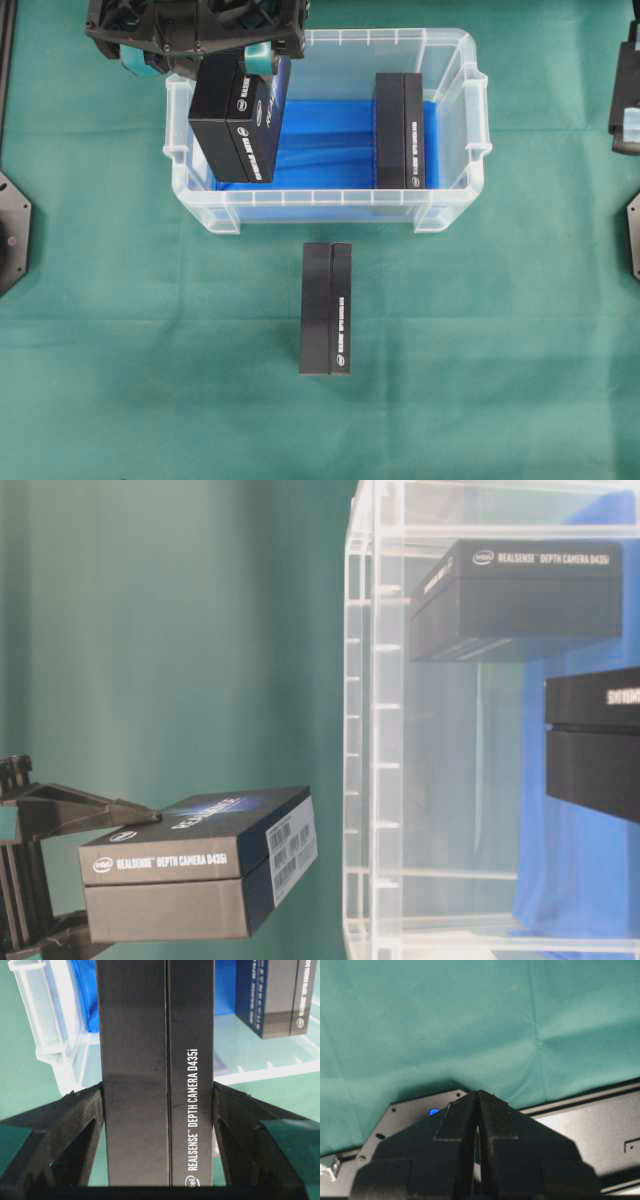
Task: Take the box out of the case with the left arm.
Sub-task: 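Carry the held box forward-left over the case's front edge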
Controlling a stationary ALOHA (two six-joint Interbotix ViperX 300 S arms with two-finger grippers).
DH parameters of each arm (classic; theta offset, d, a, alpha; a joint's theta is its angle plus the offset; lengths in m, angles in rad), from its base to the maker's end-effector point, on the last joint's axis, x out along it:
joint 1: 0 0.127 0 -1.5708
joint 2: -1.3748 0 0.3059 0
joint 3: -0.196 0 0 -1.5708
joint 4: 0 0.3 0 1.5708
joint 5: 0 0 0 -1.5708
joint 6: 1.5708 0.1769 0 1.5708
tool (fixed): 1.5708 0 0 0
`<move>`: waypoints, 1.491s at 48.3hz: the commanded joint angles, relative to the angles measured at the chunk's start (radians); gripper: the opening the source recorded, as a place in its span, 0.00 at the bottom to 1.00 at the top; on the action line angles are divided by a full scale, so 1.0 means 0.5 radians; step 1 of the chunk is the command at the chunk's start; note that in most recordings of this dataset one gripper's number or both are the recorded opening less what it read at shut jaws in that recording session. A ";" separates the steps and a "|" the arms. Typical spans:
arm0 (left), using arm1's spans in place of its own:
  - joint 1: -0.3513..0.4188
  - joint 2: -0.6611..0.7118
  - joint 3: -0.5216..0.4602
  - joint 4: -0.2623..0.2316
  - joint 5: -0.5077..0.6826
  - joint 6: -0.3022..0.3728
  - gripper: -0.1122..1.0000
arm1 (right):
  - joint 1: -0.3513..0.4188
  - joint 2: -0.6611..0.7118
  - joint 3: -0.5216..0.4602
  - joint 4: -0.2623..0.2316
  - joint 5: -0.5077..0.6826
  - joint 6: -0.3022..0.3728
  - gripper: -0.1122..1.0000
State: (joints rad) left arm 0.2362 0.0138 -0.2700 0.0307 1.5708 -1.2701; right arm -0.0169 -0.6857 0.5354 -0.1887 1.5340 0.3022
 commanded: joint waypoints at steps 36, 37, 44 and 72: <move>-0.104 -0.080 -0.049 0.003 -0.006 -0.058 0.65 | -0.003 -0.003 -0.018 -0.003 -0.006 0.000 0.12; -0.117 -0.083 -0.046 0.006 -0.009 -0.071 0.65 | -0.003 0.000 -0.018 -0.003 -0.006 0.000 0.12; -0.230 -0.086 -0.037 0.006 -0.009 -0.178 0.65 | -0.003 0.000 -0.018 -0.006 -0.006 -0.003 0.12; -0.742 -0.150 0.064 0.006 -0.009 -0.712 0.65 | -0.003 0.000 -0.018 -0.003 -0.015 -0.003 0.12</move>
State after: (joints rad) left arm -0.1058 -0.0215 -0.2255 0.0307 1.5693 -1.5969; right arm -0.0169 -0.6857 0.5354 -0.1887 1.5309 0.3007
